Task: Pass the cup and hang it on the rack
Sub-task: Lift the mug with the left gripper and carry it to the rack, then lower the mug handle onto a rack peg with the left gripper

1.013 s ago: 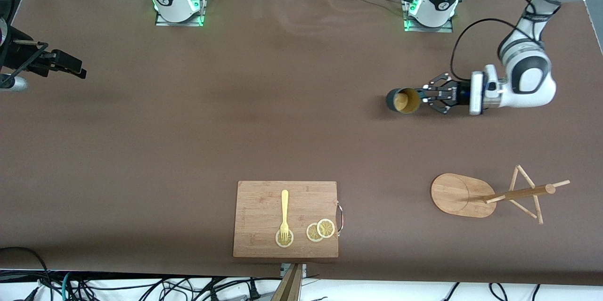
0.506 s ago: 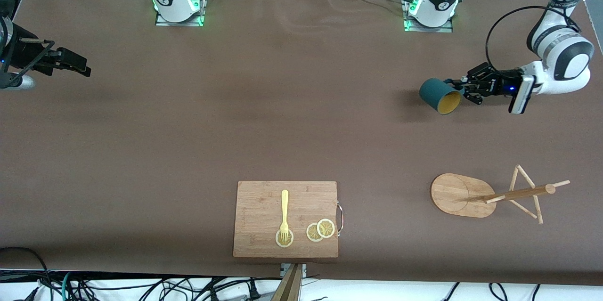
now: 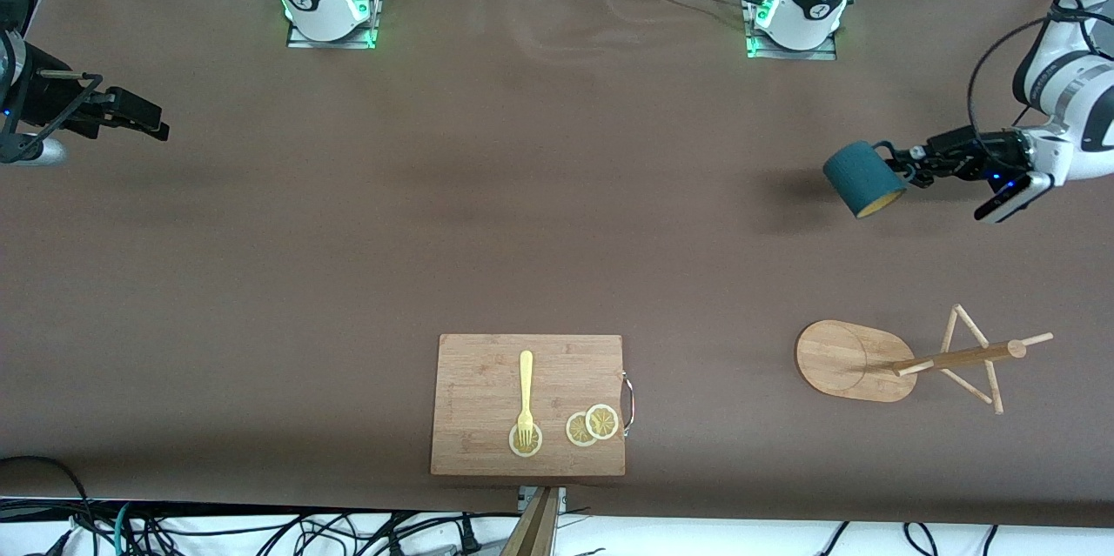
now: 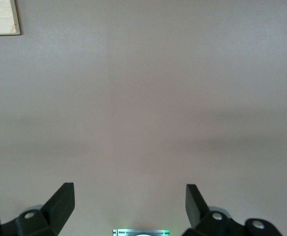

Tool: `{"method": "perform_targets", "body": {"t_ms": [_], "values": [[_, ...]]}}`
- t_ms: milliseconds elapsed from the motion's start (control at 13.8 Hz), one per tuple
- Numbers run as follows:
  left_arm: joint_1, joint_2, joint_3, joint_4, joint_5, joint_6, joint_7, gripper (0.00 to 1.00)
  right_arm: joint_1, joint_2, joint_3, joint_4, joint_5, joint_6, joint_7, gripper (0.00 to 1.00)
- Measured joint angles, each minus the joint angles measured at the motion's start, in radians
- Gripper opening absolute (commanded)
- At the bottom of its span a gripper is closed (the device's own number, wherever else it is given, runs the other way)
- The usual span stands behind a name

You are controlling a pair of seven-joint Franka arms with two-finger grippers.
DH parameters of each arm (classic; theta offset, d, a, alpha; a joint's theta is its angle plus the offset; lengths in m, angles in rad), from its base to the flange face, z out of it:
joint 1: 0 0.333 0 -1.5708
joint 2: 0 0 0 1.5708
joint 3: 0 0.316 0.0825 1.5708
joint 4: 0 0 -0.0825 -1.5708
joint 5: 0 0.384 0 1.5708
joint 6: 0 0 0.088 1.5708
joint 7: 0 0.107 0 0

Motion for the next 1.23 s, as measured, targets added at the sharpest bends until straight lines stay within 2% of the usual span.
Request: {"method": "perform_targets", "body": {"t_ms": [217,506,868,1230], "values": [[0.002,0.064,-0.002,0.104,-0.075,-0.023,-0.224,0.0,0.0,0.0,0.0,0.0,0.0,-0.001,0.0,1.0],[0.002,0.112,-0.01,0.204,-0.163,-0.023,-0.423,0.0,0.0,0.0,0.0,0.0,0.0,-0.001,0.0,1.0],[-0.008,0.255,-0.011,0.354,-0.224,-0.023,-0.508,0.0,0.0,0.0,0.0,0.001,0.0,-0.001,0.0,1.0],[-0.06,0.293,-0.015,0.379,-0.266,0.018,-0.513,0.0,0.0,0.0,-0.002,0.001,0.0,-0.002,0.0,1.0]]}}
